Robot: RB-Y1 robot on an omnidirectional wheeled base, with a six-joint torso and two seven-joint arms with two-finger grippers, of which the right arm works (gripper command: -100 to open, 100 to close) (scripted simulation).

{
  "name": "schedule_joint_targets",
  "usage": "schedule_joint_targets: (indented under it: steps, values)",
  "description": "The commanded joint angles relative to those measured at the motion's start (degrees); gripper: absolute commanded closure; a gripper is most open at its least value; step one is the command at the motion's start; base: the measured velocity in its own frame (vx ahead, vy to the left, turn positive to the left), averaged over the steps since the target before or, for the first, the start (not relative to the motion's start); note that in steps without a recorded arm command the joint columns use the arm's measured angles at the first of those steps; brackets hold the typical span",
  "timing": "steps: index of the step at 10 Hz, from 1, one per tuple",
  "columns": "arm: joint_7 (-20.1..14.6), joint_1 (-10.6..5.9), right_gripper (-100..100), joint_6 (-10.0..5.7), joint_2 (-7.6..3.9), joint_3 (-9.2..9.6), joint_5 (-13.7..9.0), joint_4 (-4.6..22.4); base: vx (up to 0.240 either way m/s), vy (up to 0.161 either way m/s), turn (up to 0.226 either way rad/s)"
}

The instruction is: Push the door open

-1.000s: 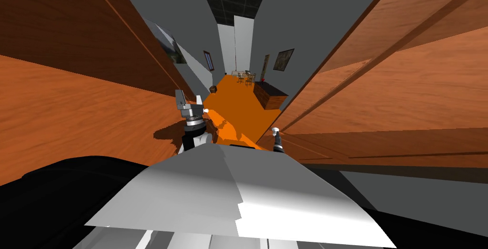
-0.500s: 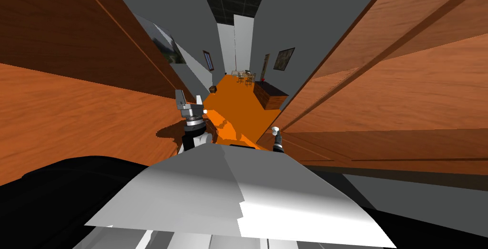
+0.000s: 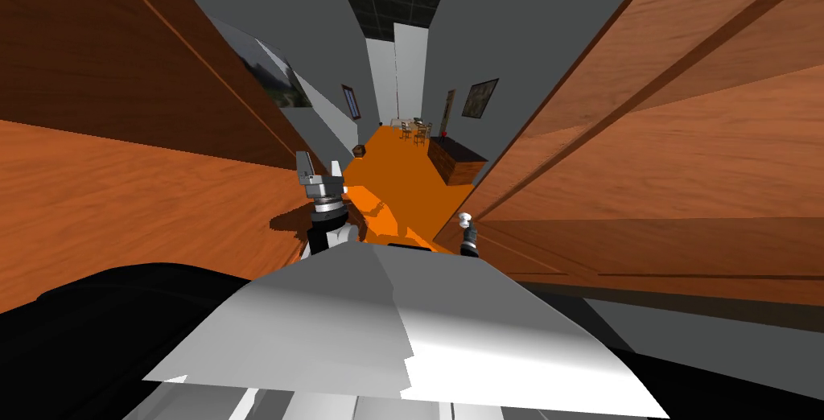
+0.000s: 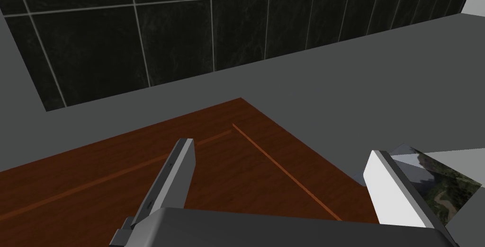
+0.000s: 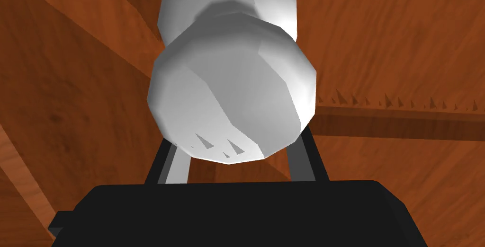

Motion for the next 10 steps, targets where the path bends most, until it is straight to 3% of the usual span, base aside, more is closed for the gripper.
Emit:
schedule_joint_targets:
  steps: [1,3,8,10]
  values:
    - [-1.58,-0.56,100,-0.15,-0.11,0.09,-0.75,-0.46,0.034,-0.01,0.002]
    - [-5.42,-1.54,100,-0.09,-0.14,0.68,-3.61,0.32,0.053,-0.011,-0.001]
    - [-11.09,-2.51,100,-0.04,-0.16,1.28,-6.47,1.11,0.041,-0.013,0.002]
    - [-15.05,-3.49,100,0.02,-0.19,1.87,-9.33,1.9,0.052,-0.008,0.0]
